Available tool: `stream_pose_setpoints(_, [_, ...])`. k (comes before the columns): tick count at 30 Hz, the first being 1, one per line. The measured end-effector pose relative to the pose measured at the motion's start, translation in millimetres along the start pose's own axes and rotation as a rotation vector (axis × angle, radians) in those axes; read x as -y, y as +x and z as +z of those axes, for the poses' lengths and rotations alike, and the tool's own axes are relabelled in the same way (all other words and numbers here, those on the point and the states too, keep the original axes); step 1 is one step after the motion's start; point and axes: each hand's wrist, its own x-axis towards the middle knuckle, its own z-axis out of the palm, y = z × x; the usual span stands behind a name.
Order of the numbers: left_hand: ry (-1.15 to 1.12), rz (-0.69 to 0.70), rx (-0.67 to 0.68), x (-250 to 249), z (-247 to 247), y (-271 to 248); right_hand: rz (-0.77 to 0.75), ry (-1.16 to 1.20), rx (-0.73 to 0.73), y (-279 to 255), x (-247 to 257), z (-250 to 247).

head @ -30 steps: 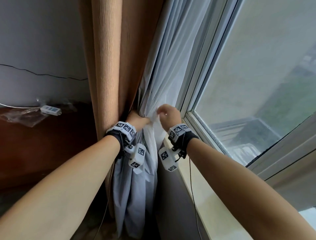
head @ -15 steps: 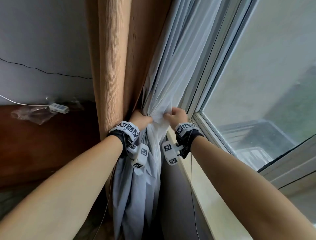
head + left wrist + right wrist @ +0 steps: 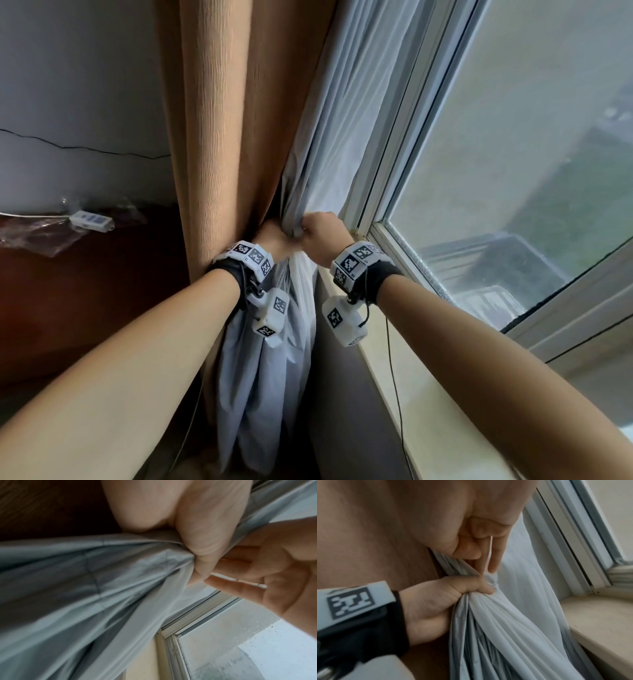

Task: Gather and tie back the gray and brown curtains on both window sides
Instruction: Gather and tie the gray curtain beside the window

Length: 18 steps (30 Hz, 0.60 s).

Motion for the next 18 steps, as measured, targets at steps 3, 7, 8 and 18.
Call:
stream_pose_setpoints(3, [-0.084,-0.098,-0.106,6,2,3,0.028,0.105,-0.119,7,-13,8])
stream_pose_setpoints(7, [-0.092,-0.166,-0.074,8,-6,4,0.332,0.403,-0.255,15,-45,24])
stream_pose_setpoints(8, [-0.093,-0.177,-0.057,8,-9,3,0.406,0.487,-0.214,18,-53,29])
stream_pose_setpoints(18, [-0.101,-0.176,-0.025,3,-18,-4,0.347,0.583,-0.180,28,-63,44])
